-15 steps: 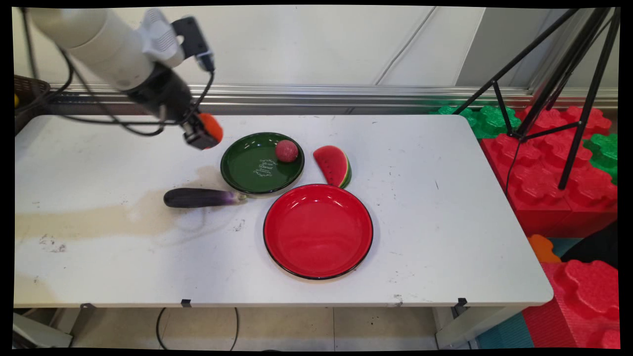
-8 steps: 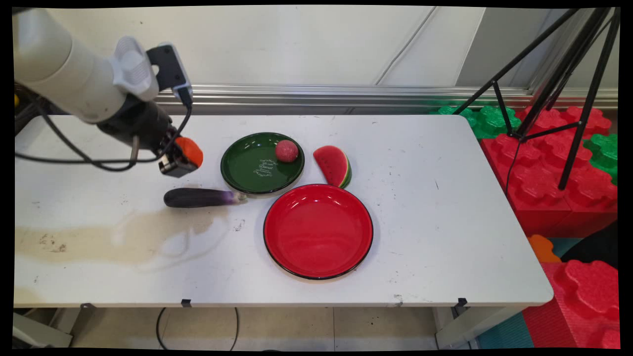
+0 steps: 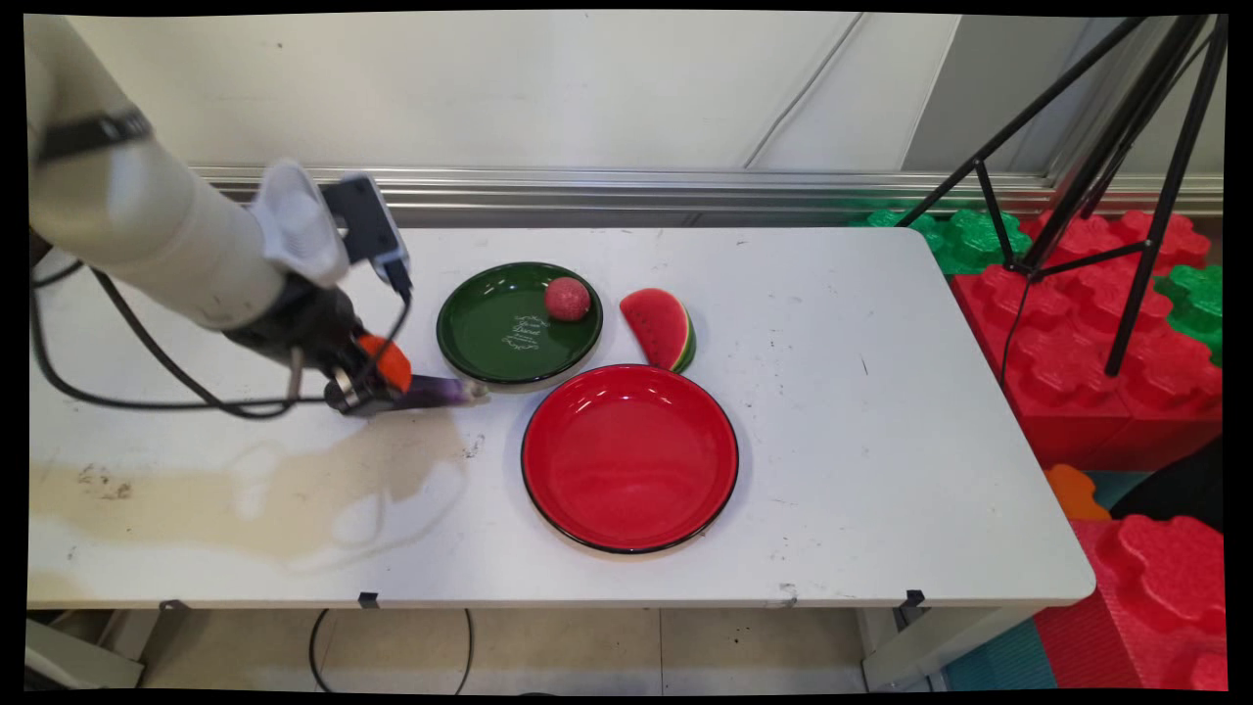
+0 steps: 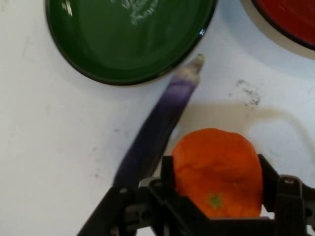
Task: Place the picked object on the table
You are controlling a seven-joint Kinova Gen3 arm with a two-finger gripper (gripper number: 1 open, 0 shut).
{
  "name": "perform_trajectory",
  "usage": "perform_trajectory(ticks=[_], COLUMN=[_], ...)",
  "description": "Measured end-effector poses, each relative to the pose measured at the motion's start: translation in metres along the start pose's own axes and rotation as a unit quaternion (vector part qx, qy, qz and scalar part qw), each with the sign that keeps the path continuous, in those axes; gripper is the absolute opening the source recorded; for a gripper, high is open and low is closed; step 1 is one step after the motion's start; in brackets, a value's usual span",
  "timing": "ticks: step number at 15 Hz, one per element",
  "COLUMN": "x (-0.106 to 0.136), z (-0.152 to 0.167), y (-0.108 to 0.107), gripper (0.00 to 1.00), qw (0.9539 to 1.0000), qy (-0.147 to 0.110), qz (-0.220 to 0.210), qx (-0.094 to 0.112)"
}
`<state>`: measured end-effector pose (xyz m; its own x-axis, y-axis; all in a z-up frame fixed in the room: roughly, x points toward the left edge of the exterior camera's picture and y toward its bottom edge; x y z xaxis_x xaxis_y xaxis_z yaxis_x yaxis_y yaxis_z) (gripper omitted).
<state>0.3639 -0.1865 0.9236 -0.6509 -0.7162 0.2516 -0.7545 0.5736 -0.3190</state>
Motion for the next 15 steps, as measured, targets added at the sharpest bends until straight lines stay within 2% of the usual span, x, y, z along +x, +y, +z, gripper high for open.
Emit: perform_trajectory(ticks=[8,15], x=[0.007,0.012], z=[0.059,0.095], y=[0.037,0.050], gripper=[0.00,0.00], qw=[0.9995,0.9991], qy=[-0.023,-0.029], qz=[-0.011,-0.007], qx=[-0.020,-0.030])
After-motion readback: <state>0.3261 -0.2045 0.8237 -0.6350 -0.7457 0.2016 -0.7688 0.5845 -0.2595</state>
